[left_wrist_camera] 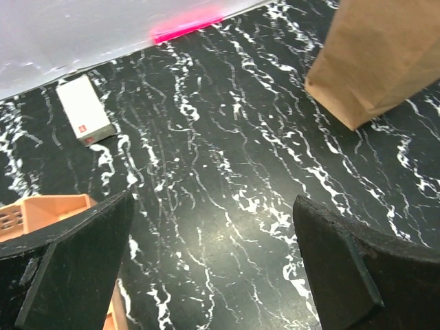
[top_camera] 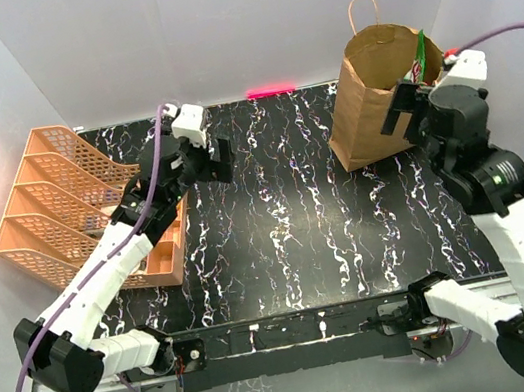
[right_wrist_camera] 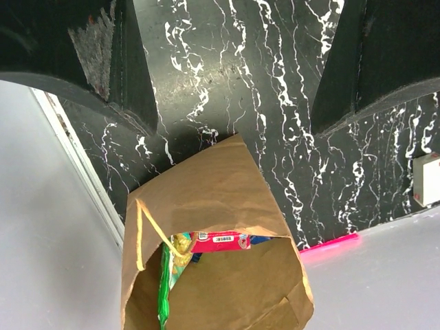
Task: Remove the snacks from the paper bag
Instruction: Adjust the paper bag at the center of the board.
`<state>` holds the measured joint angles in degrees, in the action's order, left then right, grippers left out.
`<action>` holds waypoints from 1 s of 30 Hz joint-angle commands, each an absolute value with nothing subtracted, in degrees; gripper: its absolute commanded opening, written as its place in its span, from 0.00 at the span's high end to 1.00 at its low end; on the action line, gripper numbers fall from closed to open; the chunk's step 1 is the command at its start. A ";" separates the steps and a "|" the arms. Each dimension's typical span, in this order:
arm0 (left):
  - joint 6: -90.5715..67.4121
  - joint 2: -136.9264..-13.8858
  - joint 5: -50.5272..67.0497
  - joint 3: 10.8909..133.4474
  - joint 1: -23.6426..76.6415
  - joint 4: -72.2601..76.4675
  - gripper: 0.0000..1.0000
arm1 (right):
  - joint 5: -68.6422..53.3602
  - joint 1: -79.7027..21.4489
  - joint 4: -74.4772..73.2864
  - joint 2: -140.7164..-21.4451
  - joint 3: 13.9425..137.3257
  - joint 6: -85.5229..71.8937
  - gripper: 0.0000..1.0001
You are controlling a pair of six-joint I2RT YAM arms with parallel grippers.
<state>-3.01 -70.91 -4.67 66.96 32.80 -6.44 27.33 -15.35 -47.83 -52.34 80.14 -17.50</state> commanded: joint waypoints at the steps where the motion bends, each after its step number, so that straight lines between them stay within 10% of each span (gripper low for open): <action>1: -2.96 -69.43 -2.30 64.85 36.01 0.03 0.02 | 26.66 -14.28 -43.76 -59.73 85.26 -19.27 0.02; 30: -2.52 -70.26 -3.54 59.86 41.72 7.81 0.01 | 16.14 -2.03 -18.08 -109.26 121.42 -19.07 0.03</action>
<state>-1.61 -70.72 -5.19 59.88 41.45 6.00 21.02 -3.09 -26.57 -105.45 115.02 -20.97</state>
